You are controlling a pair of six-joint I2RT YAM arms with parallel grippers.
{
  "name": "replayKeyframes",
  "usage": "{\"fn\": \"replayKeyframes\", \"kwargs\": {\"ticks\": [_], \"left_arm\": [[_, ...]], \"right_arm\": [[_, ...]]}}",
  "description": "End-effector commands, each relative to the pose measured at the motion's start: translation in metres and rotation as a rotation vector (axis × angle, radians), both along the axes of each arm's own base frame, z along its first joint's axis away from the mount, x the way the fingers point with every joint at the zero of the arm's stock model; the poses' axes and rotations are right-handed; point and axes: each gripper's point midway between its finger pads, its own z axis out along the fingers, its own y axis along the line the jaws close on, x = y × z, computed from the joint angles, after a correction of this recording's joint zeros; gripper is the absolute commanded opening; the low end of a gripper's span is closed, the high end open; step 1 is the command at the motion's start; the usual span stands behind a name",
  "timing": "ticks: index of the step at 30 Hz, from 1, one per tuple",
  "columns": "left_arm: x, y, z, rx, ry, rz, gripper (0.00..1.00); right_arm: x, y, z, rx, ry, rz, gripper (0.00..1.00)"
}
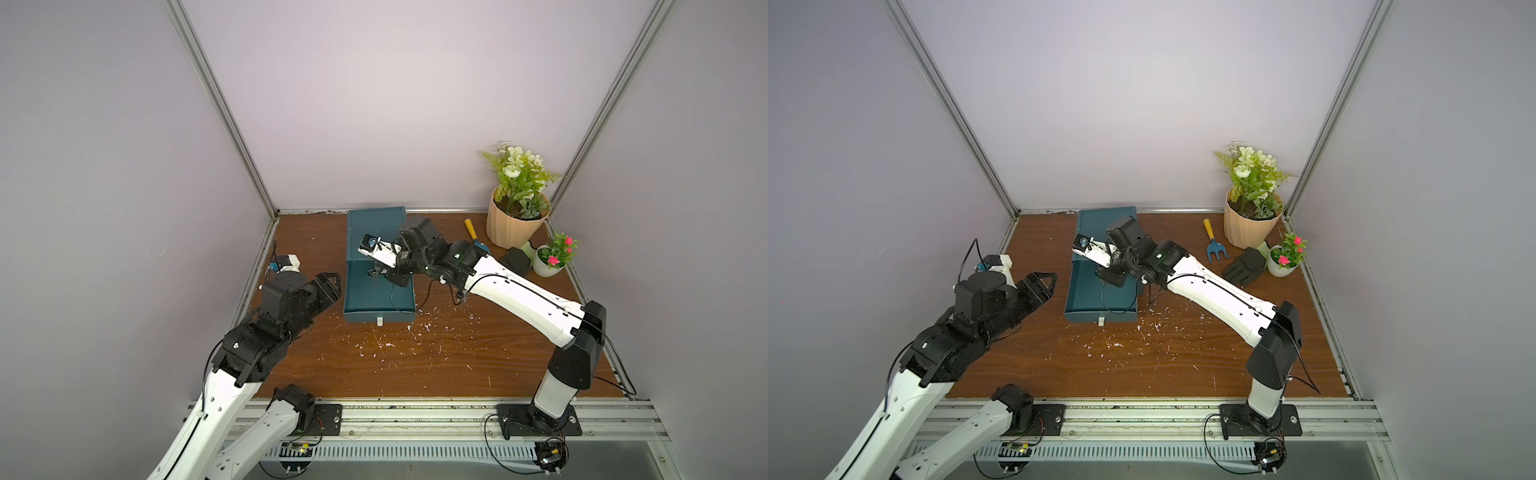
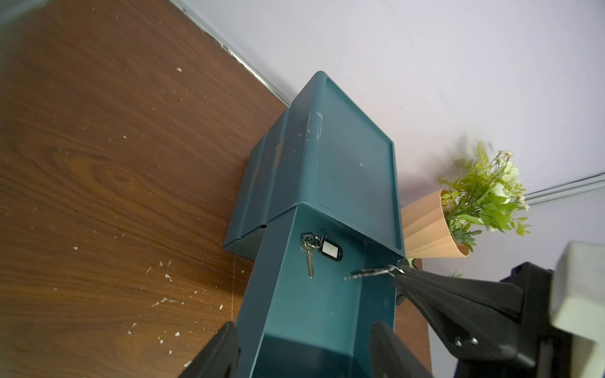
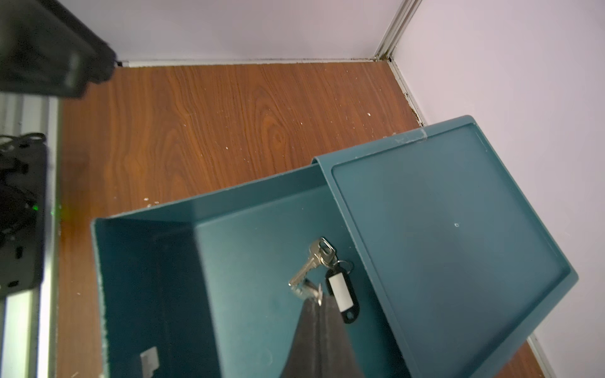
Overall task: Take the keys out of the drawer
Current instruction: Pick up the key from the drawer, then place the key at the center of the board.
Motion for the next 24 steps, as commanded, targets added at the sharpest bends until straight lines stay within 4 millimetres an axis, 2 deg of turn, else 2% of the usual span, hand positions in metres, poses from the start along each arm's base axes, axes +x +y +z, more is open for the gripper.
{"fn": "replayKeyframes", "kwargs": {"ticks": [1, 7, 11, 15, 24], "left_arm": [[0.012, 0.006, 0.022, 0.090, -0.103, -0.003, 0.66], [0.025, 0.004, 0.036, 0.191, -0.144, -0.026, 0.65], [0.031, 0.003, 0.048, 0.229, -0.194, -0.040, 0.65], [0.037, -0.004, 0.056, 0.247, -0.233, -0.073, 0.65], [0.053, -0.030, 0.058, 0.226, -0.265, -0.173, 0.63]], "right_arm": [[-0.008, -0.002, 0.055, 0.180, 0.019, -0.015, 0.00], [-0.008, -0.006, 0.072, 0.248, 0.086, -0.046, 0.00], [-0.004, -0.019, 0.089, 0.292, 0.116, -0.081, 0.00], [0.004, -0.039, 0.101, 0.339, 0.140, -0.133, 0.00], [0.029, -0.093, 0.123, 0.418, 0.139, -0.278, 0.00]]}}
